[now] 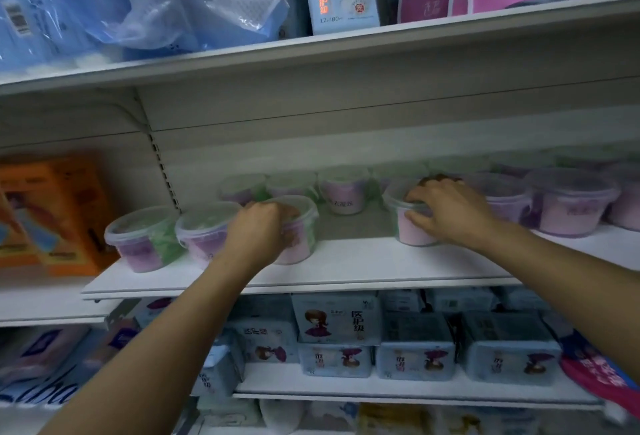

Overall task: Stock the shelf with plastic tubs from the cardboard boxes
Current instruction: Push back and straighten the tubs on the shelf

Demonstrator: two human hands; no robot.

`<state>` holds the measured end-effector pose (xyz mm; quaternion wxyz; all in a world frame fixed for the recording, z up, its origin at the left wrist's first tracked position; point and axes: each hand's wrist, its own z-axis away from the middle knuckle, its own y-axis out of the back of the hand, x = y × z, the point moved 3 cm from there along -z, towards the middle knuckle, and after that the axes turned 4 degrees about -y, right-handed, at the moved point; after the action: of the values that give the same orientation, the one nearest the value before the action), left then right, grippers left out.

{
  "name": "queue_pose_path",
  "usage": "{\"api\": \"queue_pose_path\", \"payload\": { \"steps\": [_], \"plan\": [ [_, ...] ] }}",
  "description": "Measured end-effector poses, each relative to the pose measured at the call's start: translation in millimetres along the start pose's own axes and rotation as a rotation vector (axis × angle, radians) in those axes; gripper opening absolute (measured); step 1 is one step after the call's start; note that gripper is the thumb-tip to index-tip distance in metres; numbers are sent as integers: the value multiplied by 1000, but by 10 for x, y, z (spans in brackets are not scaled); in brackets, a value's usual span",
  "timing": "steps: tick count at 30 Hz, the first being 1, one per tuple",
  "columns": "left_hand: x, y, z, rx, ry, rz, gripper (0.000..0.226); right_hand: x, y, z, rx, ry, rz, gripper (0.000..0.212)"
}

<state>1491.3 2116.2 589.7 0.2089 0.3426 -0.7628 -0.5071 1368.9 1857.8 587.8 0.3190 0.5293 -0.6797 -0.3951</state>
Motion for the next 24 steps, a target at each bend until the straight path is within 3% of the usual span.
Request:
{"api": "queue_pose_path", "payload": {
  "steps": [8, 24],
  "plan": [
    [497, -201, -457, 9, -132, 98, 21, -64, 47, -32, -37, -71, -55, 28],
    [714, -299, -621, -22, -169, 178, 38, -217, 63, -70, -55, -101, -48, 33]
  ]
}}
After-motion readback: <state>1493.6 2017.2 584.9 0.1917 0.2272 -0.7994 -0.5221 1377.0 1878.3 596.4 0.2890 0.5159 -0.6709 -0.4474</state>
